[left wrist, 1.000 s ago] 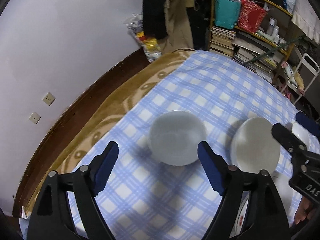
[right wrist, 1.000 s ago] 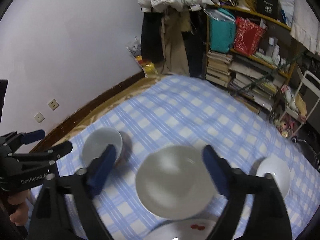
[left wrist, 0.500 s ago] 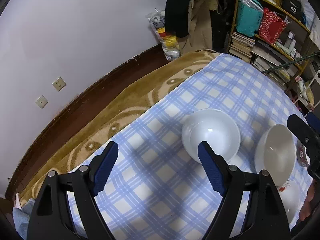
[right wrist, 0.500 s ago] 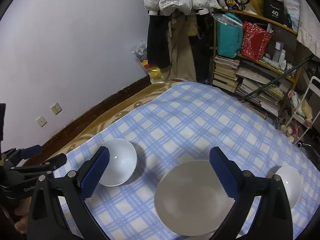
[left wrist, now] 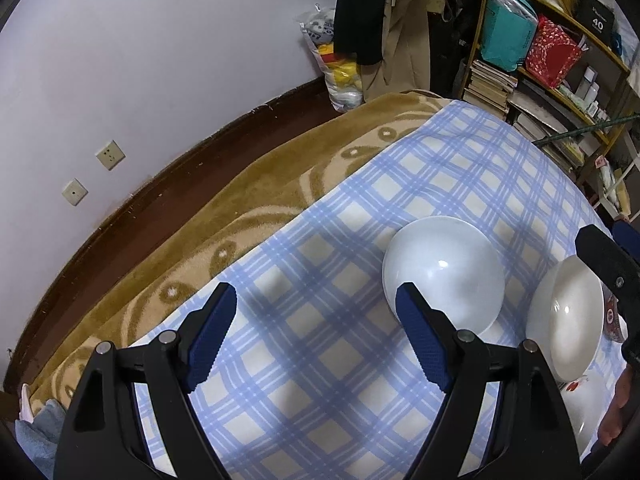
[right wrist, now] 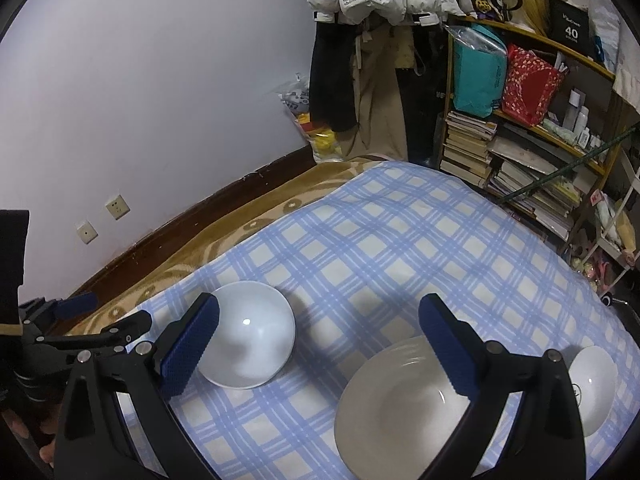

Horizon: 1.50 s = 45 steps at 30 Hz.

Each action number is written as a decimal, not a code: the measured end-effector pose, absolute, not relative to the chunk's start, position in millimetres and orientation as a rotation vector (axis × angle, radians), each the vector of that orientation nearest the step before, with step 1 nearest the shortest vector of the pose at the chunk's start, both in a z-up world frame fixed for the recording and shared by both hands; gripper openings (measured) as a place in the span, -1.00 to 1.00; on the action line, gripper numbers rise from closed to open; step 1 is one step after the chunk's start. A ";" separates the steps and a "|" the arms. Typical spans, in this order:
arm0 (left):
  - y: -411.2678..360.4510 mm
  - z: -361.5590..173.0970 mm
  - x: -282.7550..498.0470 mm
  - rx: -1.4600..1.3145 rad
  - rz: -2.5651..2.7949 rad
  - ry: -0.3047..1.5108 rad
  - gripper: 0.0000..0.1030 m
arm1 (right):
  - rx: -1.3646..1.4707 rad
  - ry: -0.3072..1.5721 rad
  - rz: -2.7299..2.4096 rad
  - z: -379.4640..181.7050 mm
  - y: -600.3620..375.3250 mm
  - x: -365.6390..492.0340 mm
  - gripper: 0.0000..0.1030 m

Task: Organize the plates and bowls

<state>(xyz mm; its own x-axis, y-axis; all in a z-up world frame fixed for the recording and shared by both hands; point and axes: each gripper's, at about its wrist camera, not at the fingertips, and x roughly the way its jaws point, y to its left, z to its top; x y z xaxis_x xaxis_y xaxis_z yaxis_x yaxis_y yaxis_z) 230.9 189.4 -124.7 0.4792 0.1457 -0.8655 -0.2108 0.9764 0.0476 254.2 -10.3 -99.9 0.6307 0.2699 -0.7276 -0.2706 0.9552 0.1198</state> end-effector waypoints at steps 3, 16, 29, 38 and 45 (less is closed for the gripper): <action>191.4 -127.4 233.5 -0.051 0.231 1.035 0.57 | -0.001 0.852 0.305 -105.8 -10.0 259.8 1.00; 197.9 -154.6 252.3 -0.160 0.182 1.094 0.57 | -0.026 0.979 0.332 -140.3 -0.8 279.8 0.75; 185.8 -185.9 266.5 -0.226 0.121 1.168 -0.03 | 0.008 1.122 0.394 -174.8 19.5 303.5 0.17; 178.2 -204.8 275.3 -0.230 0.063 1.220 -0.45 | 0.005 1.214 0.400 -198.5 38.7 309.5 -0.57; 182.4 -219.8 282.1 -0.294 0.041 1.266 -0.60 | -0.026 1.257 0.396 -210.1 45.5 311.0 -0.74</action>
